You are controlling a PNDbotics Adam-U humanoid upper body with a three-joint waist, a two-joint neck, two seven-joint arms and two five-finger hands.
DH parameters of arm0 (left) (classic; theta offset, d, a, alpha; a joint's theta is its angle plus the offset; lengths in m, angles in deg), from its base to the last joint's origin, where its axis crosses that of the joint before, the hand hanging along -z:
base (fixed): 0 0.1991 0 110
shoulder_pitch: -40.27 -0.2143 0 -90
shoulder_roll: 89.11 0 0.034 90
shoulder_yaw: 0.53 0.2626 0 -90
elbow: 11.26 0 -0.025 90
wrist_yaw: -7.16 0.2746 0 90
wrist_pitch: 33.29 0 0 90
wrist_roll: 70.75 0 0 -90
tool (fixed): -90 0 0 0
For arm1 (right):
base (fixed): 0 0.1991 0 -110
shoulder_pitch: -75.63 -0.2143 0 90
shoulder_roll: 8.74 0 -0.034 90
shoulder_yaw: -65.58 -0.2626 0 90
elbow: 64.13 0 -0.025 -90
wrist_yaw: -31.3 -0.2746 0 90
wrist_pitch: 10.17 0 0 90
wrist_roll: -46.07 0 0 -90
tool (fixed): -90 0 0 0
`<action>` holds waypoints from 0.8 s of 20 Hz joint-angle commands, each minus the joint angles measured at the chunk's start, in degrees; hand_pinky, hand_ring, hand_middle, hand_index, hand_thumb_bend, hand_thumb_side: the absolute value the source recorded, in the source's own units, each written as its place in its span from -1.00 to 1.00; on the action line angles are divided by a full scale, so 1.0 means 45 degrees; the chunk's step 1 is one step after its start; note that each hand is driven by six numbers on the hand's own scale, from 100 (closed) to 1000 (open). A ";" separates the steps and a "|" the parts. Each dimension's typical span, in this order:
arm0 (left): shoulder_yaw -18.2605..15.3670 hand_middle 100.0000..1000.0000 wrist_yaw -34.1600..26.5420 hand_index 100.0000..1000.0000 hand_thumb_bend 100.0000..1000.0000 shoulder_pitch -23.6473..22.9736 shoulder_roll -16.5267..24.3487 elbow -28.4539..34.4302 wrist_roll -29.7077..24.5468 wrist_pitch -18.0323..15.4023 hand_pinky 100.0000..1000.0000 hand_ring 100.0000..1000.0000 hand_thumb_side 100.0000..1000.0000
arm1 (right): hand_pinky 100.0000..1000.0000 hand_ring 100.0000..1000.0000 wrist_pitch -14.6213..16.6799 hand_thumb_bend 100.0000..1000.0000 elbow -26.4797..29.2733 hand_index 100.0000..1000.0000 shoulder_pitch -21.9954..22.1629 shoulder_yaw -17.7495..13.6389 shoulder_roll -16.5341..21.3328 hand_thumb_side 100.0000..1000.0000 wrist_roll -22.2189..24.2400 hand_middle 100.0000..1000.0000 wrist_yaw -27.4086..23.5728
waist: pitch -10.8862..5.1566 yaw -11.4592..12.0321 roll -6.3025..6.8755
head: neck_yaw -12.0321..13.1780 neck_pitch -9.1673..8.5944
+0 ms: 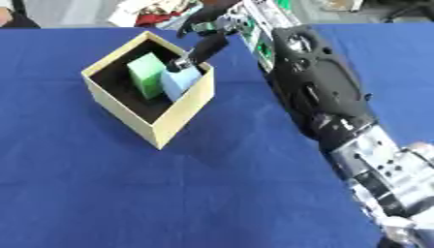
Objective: Pick up objects on the table and place them in the box.
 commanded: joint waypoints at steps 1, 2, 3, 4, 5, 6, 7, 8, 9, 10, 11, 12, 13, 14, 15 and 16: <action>-0.0039 0.29 -0.0011 0.38 -0.90 0.0106 0.0199 0.0240 0.0007 0.0029 0.35 0.19 0.73 | 0.93 1.00 -0.0196 -0.80 0.0732 1.00 -0.0156 -0.0242 0.0305 1.00 -0.0278 0.87 -0.0475 | -0.0338 -0.0026 0.0056 | 0.0021 -0.0021; -0.0044 0.30 -0.0009 0.38 -0.90 0.0100 0.0204 0.0240 0.0018 0.0028 0.35 0.19 0.73 | 0.91 0.97 -0.0298 -1.00 0.0991 1.00 -0.0089 -0.0306 0.0387 1.00 -0.0403 0.83 -0.0720 | -0.0348 -0.0040 0.0063 | 0.0029 -0.0013; -0.0048 0.30 -0.0007 0.38 -0.90 0.0096 0.0209 0.0240 0.0027 0.0025 0.35 0.19 0.73 | 0.88 0.93 -0.0464 -1.00 0.1286 1.00 -0.0007 -0.0388 0.0500 0.89 -0.0578 0.80 -0.1006 | -0.0358 -0.0057 0.0071 | 0.0040 -0.0003; -0.0052 0.30 -0.0005 0.38 -0.90 0.0091 0.0215 0.0240 0.0036 0.0022 0.35 0.19 0.73 | 0.87 0.91 -0.0669 -1.00 0.1578 1.00 0.0080 -0.0438 0.0623 0.82 -0.0762 0.78 -0.1291 | -0.0366 -0.0069 0.0076 | 0.0053 0.0006; -0.0059 0.30 -0.0001 0.38 -0.90 0.0082 0.0221 0.0240 0.0048 0.0019 0.35 0.19 0.73 | 0.85 0.87 -0.0889 -1.00 0.1905 0.98 0.0188 -0.0505 0.0775 0.78 -0.0991 0.75 -0.1618 | -0.0374 -0.0087 0.0086 | 0.0075 0.0016; -0.0065 0.30 0.0004 0.38 -0.90 0.0076 0.0228 0.0240 0.0060 0.0016 0.35 0.19 0.73 | 0.82 0.83 -0.1113 -1.00 0.2217 0.93 0.0296 -0.0539 0.0922 0.76 -0.1214 0.71 -0.1951 | -0.0379 -0.0100 0.0092 | 0.0089 0.0024; -0.0074 0.30 0.0007 0.38 -0.90 0.0069 0.0232 0.0240 0.0075 0.0014 0.35 0.19 0.74 | 0.80 0.80 -0.1346 -1.00 0.2571 0.90 0.0425 -0.0597 0.1096 0.75 -0.1490 0.67 -0.2344 | -0.0384 -0.0125 0.0101 | 0.0111 0.0038; -0.0078 0.30 0.0011 0.38 -0.90 0.0063 0.0236 0.0240 0.0088 0.0012 0.35 0.19 0.74 | 0.79 0.78 -0.1578 -1.00 0.2920 0.87 0.0558 -0.0606 0.1267 0.71 -0.1740 0.63 -0.2756 | -0.0386 -0.0143 0.0104 | 0.0124 0.0046; -0.0081 0.30 0.0015 0.38 -0.90 0.0057 0.0239 0.0240 0.0099 0.0011 0.35 0.19 0.74 | 0.78 0.76 -0.1802 -1.00 0.3265 0.86 0.0692 -0.0620 0.1444 0.69 -0.1973 0.60 -0.3142 | -0.0386 -0.0163 0.0109 | 0.0138 0.0054; -0.0087 0.30 0.0019 0.38 -0.90 0.0049 0.0241 0.0240 0.0114 0.0010 0.35 0.19 0.73 | 0.77 0.74 -0.2005 -1.00 0.3632 0.84 0.0841 -0.0629 0.1622 0.63 -0.2205 0.56 -0.3540 | -0.0388 -0.0179 0.0116 | 0.0146 0.0062; -0.0095 0.30 0.0024 0.38 -0.90 0.0039 0.0247 0.0240 0.0131 0.0008 0.35 0.19 0.73 | 0.76 0.73 -0.2167 -1.00 0.3994 0.83 0.1001 -0.0635 0.1806 0.60 -0.2409 0.55 -0.3958 | -0.0390 -0.0196 0.0124 | 0.0157 0.0069; -0.0101 0.30 0.0030 0.38 -0.90 0.0030 0.0255 0.0240 0.0147 0.0004 0.35 0.19 0.73 | 0.76 0.72 -0.2314 -1.00 0.4320 0.82 0.1156 -0.0626 0.1987 0.57 -0.2570 0.53 -0.4354 | -0.0393 -0.0206 0.0131 | 0.0166 0.0079; -0.0108 0.30 0.0038 0.38 -0.90 0.0020 0.0265 0.0240 0.0166 -0.0005 0.35 0.19 0.73 | 0.76 0.72 -0.2454 -1.00 0.4626 0.81 0.1324 -0.0630 0.2178 0.56 -0.2720 0.52 -0.4738 | -0.0397 -0.0216 0.0139 | 0.0177 0.0094; -0.0112 0.30 0.0046 0.38 -0.90 0.0011 0.0275 0.0240 0.0184 -0.0017 0.35 0.19 0.73 | 0.76 0.70 -0.2592 -1.00 0.4905 0.80 0.1476 -0.0632 0.2351 0.54 -0.2855 0.50 -0.5081 | -0.0401 -0.0220 0.0144 | 0.0182 0.0107; -0.0119 0.30 0.0057 0.38 -0.90 -0.0005 0.0285 0.0240 0.0205 -0.0028 0.35 0.19 0.73 | 0.75 0.69 -0.2728 -1.00 0.5180 0.79 0.1648 -0.0672 0.2529 0.53 -0.3022 0.49 -0.5395 | -0.0404 -0.0230 0.0156 | 0.0201 0.0128; -0.0126 0.30 0.0069 0.38 -0.90 -0.0022 0.0296 0.0240 0.0230 -0.0041 0.35 0.19 0.73 | 0.75 0.68 -0.2850 -1.00 0.5483 0.78 0.1845 -0.0715 0.2713 0.52 -0.3220 0.47 -0.5713 | -0.0408 -0.0236 0.0165 | 0.0212 0.0144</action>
